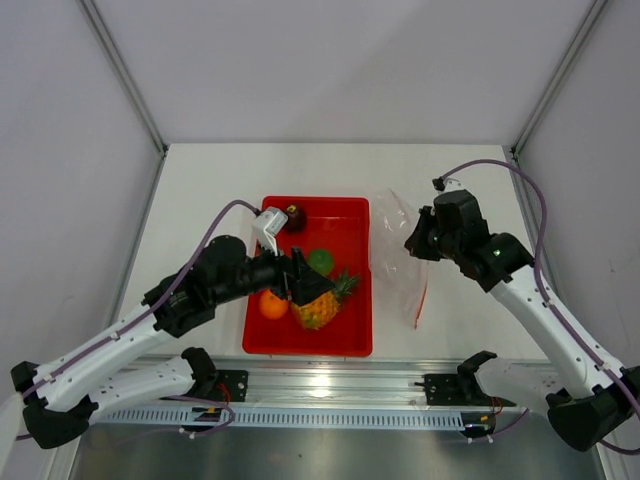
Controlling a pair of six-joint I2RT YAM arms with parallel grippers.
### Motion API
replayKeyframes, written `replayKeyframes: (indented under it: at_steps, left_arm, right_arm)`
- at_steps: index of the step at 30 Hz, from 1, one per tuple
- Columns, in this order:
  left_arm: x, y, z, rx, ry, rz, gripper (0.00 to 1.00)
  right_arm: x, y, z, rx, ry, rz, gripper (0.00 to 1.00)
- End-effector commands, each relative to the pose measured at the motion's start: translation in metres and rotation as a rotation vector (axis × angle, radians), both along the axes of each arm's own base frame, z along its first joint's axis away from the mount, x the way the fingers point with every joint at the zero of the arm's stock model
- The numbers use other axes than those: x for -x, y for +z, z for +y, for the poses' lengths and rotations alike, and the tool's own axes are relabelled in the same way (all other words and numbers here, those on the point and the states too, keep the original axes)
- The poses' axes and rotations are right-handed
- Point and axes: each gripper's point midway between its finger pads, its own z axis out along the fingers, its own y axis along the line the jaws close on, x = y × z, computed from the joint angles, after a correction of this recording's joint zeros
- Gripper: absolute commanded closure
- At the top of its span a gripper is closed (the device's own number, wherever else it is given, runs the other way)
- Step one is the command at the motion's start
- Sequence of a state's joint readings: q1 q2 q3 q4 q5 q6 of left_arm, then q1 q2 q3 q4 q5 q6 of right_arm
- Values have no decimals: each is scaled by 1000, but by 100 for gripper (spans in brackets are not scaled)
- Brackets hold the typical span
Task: Place the food in the zip-top bag and seal the zipper
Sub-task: Pick up the zipper food storage bag at the center of the board.
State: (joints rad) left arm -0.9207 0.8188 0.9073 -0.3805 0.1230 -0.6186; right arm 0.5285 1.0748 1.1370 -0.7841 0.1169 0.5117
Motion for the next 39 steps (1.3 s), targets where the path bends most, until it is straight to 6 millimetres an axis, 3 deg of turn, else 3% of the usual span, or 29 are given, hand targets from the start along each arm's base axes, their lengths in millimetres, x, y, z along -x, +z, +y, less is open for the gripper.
replayKeyframes:
  at_steps: [1,13,21,24,27,30,31,32,34,36,37,38,39]
  left_arm:
    - [-3,11,0,10,3,-29,0]
    - [-13,-34,-27,-17,-14,93,1]
    - [-26,-51,-35,-2,-4,146,1]
    - [-29,-56,-38,6,-7,161,5]
    - [-30,-58,-40,29,-27,174,21]
    - [-30,-58,-40,53,-45,182,44]
    - [-31,-58,-39,55,-44,186,56]
    - [-30,-59,-39,55,-50,188,61]
    - [-32,-59,-35,51,-44,191,77]
    - [-32,-58,-32,56,-43,190,85]
    - [-35,-59,-28,52,-29,192,92]
    - [-34,-54,-24,60,-27,179,95]
    - [-34,-54,-22,60,-27,174,97]
  right_arm:
    - [12,30,33,-132,154,-31,100]
    - [30,20,106,-271,269,-1,100]
    - [41,22,124,-302,305,2,100]
    - [43,25,126,-324,311,-6,100]
    - [44,23,125,-326,306,-3,100]
    - [45,17,125,-321,301,18,96]
    - [45,16,125,-320,301,21,94]
    - [44,15,125,-318,298,24,90]
    - [43,12,121,-311,279,35,75]
    - [36,9,112,-290,238,37,61]
    - [36,4,103,-263,220,59,59]
    - [34,1,97,-250,203,69,56]
    - [32,-1,89,-239,192,83,48]
